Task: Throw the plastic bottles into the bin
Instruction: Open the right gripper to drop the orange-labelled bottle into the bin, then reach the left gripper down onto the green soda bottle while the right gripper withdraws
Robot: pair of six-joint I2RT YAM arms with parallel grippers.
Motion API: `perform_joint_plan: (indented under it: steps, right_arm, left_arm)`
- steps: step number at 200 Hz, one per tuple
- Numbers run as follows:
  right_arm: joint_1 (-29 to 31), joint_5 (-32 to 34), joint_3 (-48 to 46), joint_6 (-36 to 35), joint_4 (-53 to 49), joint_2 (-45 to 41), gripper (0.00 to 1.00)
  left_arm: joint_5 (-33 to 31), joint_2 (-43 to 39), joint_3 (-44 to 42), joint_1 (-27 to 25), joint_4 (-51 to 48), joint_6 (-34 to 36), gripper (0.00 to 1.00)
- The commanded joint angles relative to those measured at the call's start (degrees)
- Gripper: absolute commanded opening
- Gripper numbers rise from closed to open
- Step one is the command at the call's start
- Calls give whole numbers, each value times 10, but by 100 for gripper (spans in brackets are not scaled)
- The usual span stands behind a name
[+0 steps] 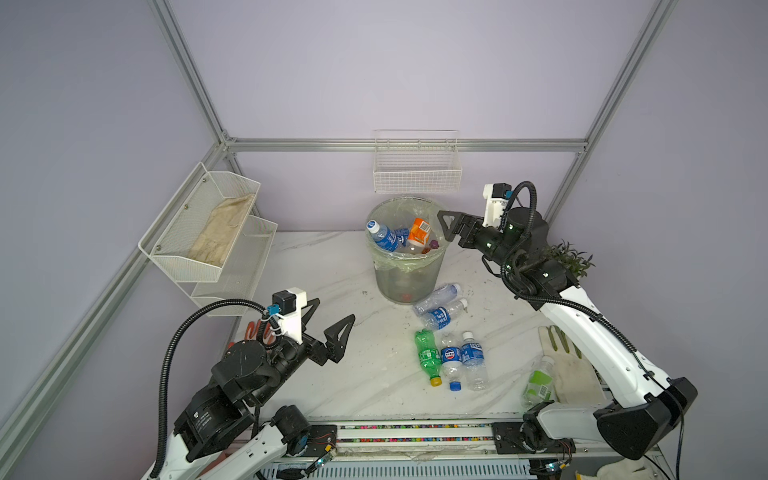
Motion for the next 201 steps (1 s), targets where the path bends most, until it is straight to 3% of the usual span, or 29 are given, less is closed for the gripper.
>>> perform_joint_plan:
  steps: [1,52,119,201]
  right_arm:
    - [0,12,-3,0,-8,-31,97]
    - [0,25,-24,5,-27,-64,98]
    - [0,94,-35,18,-111,-106,98]
    - [0,121,-90,44,-172,-145,98]
  left_arm:
    - [18,14,-16,0,11,-8,100]
    - [36,50,-17,0,5,-18,100]
    - [67,88,-33,0,5,-42,100]
    - [98,129,-87,-21,49,-123,100]
